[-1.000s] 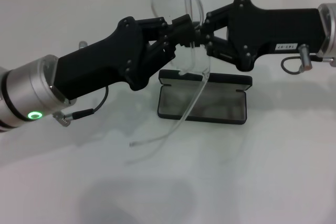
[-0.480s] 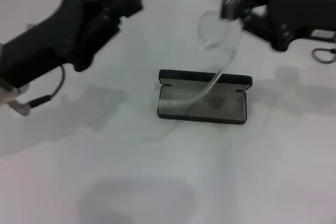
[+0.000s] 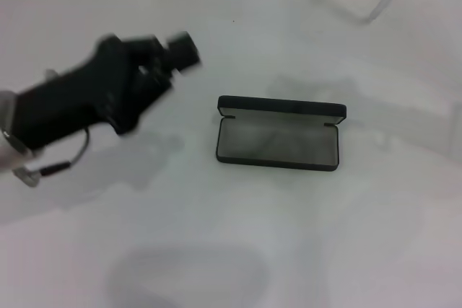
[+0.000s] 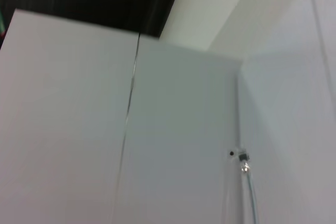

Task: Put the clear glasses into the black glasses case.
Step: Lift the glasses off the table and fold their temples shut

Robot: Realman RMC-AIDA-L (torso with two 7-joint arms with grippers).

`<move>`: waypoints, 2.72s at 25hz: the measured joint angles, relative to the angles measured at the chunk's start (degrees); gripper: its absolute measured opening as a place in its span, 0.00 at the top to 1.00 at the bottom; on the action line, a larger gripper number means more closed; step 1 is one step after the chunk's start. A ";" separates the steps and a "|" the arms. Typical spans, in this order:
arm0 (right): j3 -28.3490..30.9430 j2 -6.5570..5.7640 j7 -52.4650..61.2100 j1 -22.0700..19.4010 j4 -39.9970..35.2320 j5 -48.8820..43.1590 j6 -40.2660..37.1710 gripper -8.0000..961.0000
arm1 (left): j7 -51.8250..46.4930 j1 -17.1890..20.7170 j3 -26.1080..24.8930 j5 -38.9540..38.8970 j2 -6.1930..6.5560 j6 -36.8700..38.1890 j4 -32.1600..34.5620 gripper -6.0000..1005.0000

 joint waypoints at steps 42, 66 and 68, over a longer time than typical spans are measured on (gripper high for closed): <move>-20.92 0.84 -5.05 5.99 7.90 1.68 7.75 0.91 | 7.49 -3.05 14.78 -16.12 -3.65 7.93 -4.11 0.93; -22.86 0.97 -5.59 7.61 7.68 -0.17 9.82 0.91 | 7.22 -3.02 14.94 -16.02 -3.47 6.50 -5.27 0.93; -23.17 0.94 -5.60 7.80 7.68 -0.58 10.13 0.91 | 7.22 -3.06 14.92 -16.04 -3.48 6.20 -5.27 0.93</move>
